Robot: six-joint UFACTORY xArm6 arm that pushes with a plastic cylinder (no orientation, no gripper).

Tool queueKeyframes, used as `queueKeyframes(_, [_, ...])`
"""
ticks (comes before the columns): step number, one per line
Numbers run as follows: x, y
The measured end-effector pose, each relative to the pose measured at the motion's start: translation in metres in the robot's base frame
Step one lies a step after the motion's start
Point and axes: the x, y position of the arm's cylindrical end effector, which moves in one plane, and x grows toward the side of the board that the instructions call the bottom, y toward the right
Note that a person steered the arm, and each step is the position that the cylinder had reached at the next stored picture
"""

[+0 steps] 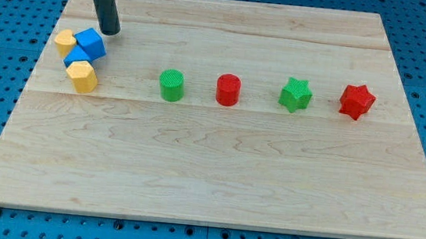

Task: Move your arm close to the green circle

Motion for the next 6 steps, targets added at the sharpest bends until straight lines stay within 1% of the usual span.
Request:
queueKeyframes(5, [0.000, -0.012])
queueKeyframes(6, [0.007, 0.023])
